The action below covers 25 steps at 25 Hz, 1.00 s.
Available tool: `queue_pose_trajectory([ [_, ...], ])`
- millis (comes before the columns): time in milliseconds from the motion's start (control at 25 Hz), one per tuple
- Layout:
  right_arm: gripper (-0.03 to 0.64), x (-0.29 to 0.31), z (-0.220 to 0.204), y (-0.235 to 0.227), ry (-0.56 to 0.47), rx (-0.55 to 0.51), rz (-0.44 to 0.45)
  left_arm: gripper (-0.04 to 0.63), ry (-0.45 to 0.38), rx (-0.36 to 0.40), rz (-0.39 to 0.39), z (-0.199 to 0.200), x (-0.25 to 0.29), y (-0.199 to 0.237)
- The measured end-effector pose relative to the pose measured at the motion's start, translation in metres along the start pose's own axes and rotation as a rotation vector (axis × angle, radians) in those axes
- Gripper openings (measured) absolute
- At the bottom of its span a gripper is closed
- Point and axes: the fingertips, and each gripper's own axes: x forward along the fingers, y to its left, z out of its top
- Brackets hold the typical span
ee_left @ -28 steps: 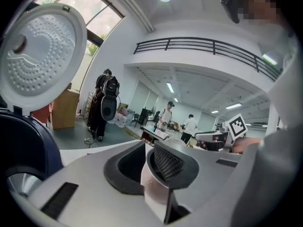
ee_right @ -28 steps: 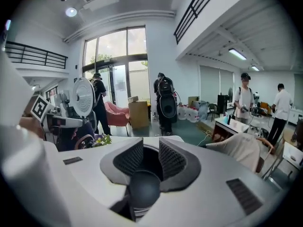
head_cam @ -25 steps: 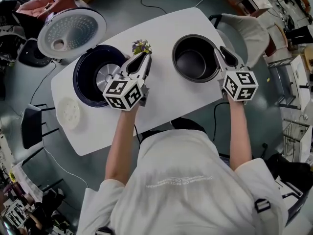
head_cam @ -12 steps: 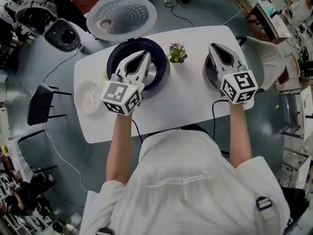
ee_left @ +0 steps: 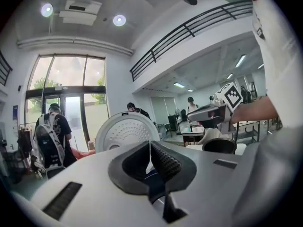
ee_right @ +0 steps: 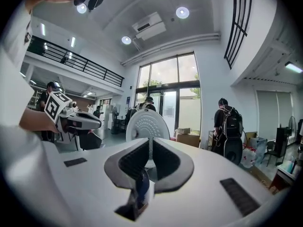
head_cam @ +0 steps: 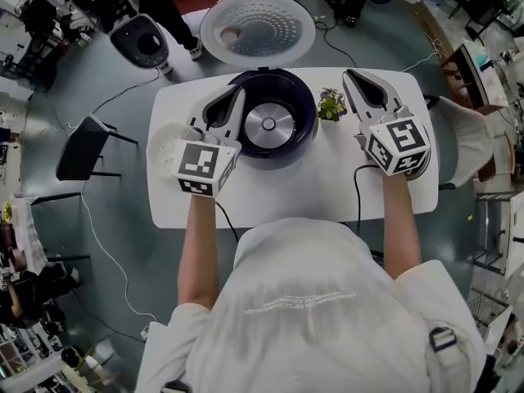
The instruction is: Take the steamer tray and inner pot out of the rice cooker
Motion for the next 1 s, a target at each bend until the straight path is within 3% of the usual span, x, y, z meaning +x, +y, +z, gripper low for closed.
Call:
queue_pose_trajectory([
  [640, 0.041, 0.011, 0.051, 0.05, -0.078, -0.058, 0.112, 0.021, -0.078, 0.027, 0.124, 0.042, -0.038, 0.037],
  [1000, 0.028, 0.009, 0.036, 0.055, -0.037, -0.076, 0.119, 0.023, -0.057, 0.02, 0.091, 0.035, -0.039, 0.025],
])
